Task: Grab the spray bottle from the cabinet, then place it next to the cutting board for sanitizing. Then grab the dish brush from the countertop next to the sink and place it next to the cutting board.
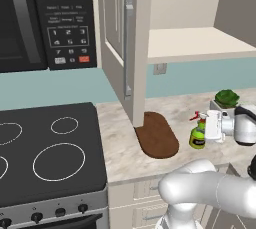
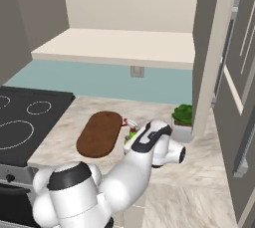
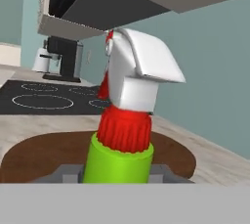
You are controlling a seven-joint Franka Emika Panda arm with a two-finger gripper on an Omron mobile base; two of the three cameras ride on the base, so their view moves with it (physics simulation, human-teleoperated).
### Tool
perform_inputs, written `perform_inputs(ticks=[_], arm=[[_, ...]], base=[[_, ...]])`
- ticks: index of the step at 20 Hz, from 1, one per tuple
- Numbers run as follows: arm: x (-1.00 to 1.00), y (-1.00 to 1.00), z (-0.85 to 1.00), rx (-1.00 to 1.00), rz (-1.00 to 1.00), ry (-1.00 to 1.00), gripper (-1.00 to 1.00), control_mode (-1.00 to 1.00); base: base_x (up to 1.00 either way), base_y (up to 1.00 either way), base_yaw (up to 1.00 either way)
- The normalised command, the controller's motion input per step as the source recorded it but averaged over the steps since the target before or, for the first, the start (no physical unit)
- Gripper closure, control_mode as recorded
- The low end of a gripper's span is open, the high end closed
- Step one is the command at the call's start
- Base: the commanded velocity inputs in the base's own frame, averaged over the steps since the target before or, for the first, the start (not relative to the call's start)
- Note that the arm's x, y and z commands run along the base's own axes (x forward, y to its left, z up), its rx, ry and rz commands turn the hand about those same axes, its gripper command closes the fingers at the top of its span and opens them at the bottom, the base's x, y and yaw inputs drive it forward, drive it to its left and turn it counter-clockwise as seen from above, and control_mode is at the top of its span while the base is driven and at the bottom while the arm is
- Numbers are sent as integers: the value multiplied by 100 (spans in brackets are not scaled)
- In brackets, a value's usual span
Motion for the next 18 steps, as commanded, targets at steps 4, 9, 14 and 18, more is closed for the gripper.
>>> perform_inputs(ticks=[4, 9, 14, 18], arm=[[0, 0, -24, 3, 3, -10, -100, -100], [-28, 0, 2, 0, 0, -5, -100, -100], [-31, 6, 13, 0, 0, 0, -100, -100], [-11, 12, 7, 0, 0, 0, -100, -100]], base=[[0, 0, 0], [0, 0, 0], [0, 0, 0], [0, 0, 0]])
